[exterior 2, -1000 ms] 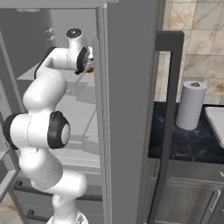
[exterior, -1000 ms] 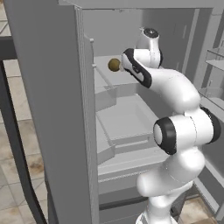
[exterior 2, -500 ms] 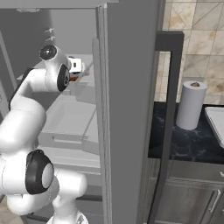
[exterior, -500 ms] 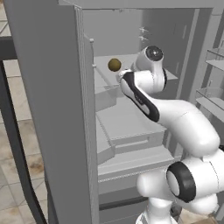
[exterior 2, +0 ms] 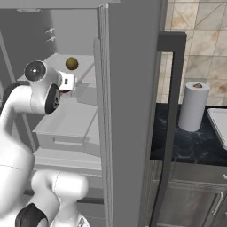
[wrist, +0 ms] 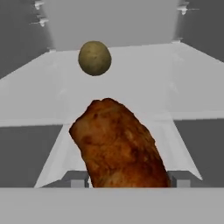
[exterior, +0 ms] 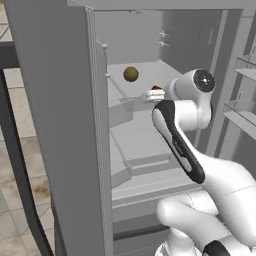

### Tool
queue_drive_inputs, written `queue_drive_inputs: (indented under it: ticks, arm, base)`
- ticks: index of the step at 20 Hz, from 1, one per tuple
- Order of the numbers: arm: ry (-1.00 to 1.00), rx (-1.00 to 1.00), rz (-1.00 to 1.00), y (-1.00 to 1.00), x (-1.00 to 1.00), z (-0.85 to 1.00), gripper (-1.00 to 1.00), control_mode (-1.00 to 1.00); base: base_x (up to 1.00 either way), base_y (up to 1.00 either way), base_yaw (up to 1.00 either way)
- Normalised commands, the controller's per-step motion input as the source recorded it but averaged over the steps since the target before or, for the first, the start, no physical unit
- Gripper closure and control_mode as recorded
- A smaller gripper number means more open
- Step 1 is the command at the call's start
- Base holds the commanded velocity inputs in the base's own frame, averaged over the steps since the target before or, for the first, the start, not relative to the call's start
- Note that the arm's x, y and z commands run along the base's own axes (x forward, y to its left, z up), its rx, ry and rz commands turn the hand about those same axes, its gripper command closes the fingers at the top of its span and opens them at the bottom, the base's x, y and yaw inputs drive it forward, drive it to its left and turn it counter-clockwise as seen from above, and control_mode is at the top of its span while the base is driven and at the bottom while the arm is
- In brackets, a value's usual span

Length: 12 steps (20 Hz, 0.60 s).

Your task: Place one potato and one chicken drumstick in each tupperware on the nearby counter, to pack two identical lunches.

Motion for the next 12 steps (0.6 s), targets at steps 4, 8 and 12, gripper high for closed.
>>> queue_drive_inputs:
  ticks: [4,8,12]
  arm:
    - [0.0,0.03,-0.04,0.0,-1.0,0.32,1.0,-1.0]
    - [0.0,0.0,-0.05,0.0,-1.0,0.34,1.0,-1.0]
    - [0.09,0.0,-0.04,-0.05,-0.87,0.23,1.0,-1.0]
  base:
    - [0.0,0.0,0.0]
    - [0.0,0.0,0.0]
    - [0.0,0.0,0.0]
